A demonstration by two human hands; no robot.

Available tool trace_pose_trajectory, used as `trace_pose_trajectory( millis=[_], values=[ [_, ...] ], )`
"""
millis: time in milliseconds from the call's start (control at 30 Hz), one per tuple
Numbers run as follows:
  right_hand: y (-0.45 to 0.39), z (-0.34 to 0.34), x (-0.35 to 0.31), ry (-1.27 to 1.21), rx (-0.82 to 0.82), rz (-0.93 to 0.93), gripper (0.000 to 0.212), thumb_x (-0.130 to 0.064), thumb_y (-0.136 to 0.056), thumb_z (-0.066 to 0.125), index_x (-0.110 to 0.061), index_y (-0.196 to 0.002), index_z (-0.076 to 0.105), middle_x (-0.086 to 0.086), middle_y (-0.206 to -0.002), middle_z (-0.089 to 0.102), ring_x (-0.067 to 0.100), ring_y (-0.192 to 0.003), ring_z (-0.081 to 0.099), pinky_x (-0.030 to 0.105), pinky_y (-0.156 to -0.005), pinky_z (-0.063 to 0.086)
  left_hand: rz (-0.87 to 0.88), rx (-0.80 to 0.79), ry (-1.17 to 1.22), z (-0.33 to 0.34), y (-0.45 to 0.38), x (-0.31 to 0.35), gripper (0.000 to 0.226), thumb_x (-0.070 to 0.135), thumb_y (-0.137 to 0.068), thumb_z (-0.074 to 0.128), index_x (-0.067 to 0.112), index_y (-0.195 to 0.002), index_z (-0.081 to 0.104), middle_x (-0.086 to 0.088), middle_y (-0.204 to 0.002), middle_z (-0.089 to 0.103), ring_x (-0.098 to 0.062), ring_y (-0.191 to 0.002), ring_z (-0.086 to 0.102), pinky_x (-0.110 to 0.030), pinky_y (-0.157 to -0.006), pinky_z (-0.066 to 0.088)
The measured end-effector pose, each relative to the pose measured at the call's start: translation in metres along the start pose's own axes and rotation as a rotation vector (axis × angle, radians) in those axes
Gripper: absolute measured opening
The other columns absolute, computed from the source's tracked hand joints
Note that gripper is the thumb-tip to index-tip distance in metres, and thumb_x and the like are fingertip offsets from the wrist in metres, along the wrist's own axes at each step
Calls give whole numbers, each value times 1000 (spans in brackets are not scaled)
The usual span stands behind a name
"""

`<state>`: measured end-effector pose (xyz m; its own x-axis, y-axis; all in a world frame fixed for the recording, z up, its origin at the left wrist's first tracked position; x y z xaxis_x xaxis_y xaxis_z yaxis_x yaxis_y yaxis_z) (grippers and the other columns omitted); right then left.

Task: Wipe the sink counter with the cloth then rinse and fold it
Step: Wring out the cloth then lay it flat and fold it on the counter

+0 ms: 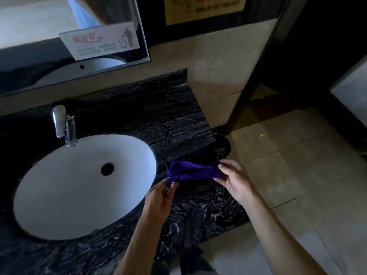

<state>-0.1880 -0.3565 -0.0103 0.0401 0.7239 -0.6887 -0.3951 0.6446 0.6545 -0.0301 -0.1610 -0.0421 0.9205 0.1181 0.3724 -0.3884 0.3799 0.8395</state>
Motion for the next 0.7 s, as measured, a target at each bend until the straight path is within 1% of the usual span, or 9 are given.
trace_pose_trajectory(
  millis=[67, 167, 267, 333, 367, 433, 533, 600, 700],
  values=[
    [4, -3, 4, -3, -29, -12, 23, 5, -96, 55, -7, -115, 58, 10, -100, 70, 19, -75, 73, 30, -60, 61, 29, 23, -68, -6, 3, -1, 19, -4, -98, 50, -12, -110, 64, -21, -95, 60, -26, -78, 69, -21, -55, 59],
    [10, -16, 10, 160, -12, -40, 35, 12, -91, 54, -8, -120, 60, 11, -106, 70, 25, -89, 68, 34, -69, 55, 119, 14, -305, -8, 15, 7, 12, -5, -97, 52, -2, -92, 63, -20, -92, 66, -28, -78, 66, -27, -55, 61],
    [15, -38, 6, 506, 113, -139, 19, 9, -90, 61, -4, -104, 65, 15, -100, 70, 31, -90, 66, 39, -75, 52, 247, 54, -805, -18, 16, 15, 6, 6, -92, 66, 7, -87, 66, -16, -86, 69, -22, -69, 67, -33, -55, 62],
    [21, -41, 1, 639, 126, -219, 13, 4, -90, 66, 0, -102, 65, 13, -93, 69, 26, -85, 64, 25, -70, 51, 435, 56, -1132, -14, 20, 22, 13, 27, -85, 75, 20, -86, 64, -8, -80, 71, -18, -62, 66, -44, -59, 61],
    [23, -40, 0, 668, 110, -250, 16, 3, -90, 67, -1, -106, 64, 11, -93, 68, 23, -83, 63, 19, -68, 50, 543, 41, -1235, -8, 25, 23, 21, 32, -83, 76, 25, -94, 60, -3, -85, 70, -14, -64, 66, -45, -59, 59],
    [27, -32, -2, 720, 56, -303, 28, 4, -91, 66, -12, -114, 62, 5, -103, 67, 16, -88, 66, 16, -74, 53, 743, 19, -1417, 9, 41, 18, 43, 26, -84, 75, 30, -120, 51, 1, -108, 56, -9, -78, 60, -40, -60, 53],
    [33, -21, -4, 970, 8, -440, 34, 0, -88, 70, -21, -115, 69, -1, -112, 58, 4, -104, 56, 11, -88, 45, 932, 48, -1719, 27, 50, 9, 74, 22, -73, 82, 36, -135, 45, -4, -131, 36, -24, -114, 46, -44, -83, 52],
    [37, -20, -7, 1054, 17, -513, 22, -1, -85, 73, -19, -99, 74, -3, -104, 58, 4, -101, 53, 5, -84, 39, 1001, -17, -1839, 35, 51, -1, 75, 32, -69, 85, 37, -134, 49, -7, -141, 32, -33, -126, 37, -49, -98, 44],
    [37, -27, -2, 1070, 45, -455, 24, -2, -84, 73, -24, -91, 69, -4, -95, 60, 14, -93, 58, 15, -78, 42, 934, -83, -1944, 34, 50, -17, 76, 55, -69, 79, 40, -136, 47, -3, -146, 26, -29, -131, 27, -48, -107, 37]
  ],
)
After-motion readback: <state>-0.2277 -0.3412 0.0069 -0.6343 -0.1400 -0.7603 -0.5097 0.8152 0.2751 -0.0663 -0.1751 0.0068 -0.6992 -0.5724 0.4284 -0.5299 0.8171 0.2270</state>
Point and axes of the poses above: each hand's wrist, its own y-axis away from the middle knuckle, its own z-axis out of the palm, x = y × z, the point moved 10 cm from there along -y, towards the middle knuckle
